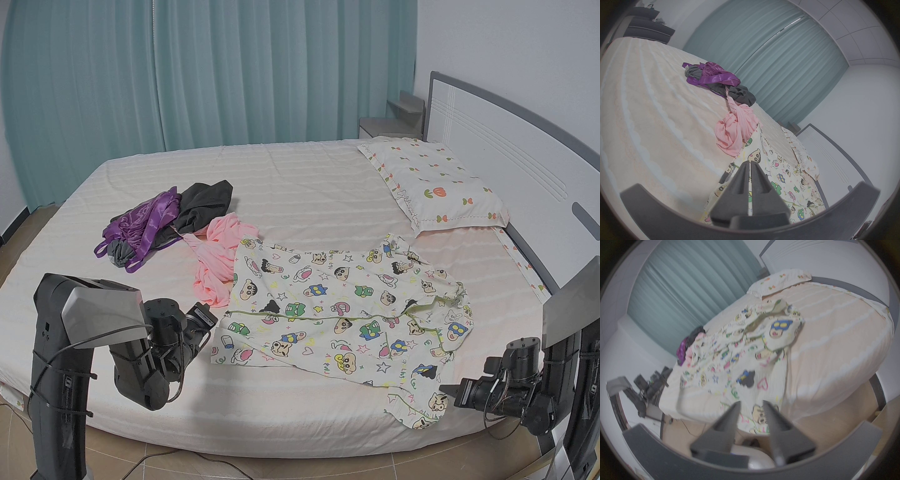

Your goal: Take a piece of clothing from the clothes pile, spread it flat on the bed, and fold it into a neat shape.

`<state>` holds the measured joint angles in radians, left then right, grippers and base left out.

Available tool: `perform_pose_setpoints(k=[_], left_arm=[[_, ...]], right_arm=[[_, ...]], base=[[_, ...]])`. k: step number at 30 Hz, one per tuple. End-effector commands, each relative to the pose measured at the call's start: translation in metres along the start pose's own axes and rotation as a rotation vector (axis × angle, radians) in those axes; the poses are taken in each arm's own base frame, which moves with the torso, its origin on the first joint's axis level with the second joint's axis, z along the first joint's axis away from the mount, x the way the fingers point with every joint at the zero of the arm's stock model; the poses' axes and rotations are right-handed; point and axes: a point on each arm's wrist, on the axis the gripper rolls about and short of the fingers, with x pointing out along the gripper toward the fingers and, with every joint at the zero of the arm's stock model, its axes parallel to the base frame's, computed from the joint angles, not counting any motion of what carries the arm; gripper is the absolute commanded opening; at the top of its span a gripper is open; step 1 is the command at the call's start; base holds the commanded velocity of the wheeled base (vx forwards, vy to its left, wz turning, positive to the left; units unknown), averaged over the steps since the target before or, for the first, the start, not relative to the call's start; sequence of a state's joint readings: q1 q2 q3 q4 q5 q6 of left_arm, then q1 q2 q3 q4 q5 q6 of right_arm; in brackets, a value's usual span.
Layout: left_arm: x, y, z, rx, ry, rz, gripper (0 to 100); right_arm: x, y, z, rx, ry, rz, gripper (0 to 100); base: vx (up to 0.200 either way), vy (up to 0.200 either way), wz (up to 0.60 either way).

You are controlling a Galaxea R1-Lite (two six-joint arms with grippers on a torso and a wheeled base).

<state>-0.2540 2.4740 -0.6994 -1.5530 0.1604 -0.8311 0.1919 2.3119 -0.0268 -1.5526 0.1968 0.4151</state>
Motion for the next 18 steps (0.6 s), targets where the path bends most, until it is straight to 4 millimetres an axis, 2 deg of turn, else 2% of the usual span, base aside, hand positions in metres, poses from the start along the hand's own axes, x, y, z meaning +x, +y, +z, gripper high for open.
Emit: perform_pose_setpoints(k=[1, 6, 15, 18], left_arm=[[-0.001, 0.004, -0.003, 0.001, 0.009, 0.010, 0], [-0.005, 0.008, -0.005, 0.005, 0.031, 0.020, 0], [-0.012, 0.012, -0.005, 0.006, 0.045, 0.044, 0], [-0.012, 0.013, -0.005, 0.006, 0.046, 0.048, 0]], right_arm=[[0.007, -0.001, -0.020, -0.056, 0.102, -0.014, 100], [0.009, -0.002, -0.025, -0.077, 0.123, -0.020, 100], [0.017, -0.003, -0.044, -0.281, 0.220, -0.082, 100], [0.018, -0.002, -0.045, -0.291, 0.214, -0.076, 100]], base=[[0.000, 0.000, 0.00], [0.000, 0.000, 0.00], [0.000, 0.000, 0.00], [0.000, 0.000, 0.00]])
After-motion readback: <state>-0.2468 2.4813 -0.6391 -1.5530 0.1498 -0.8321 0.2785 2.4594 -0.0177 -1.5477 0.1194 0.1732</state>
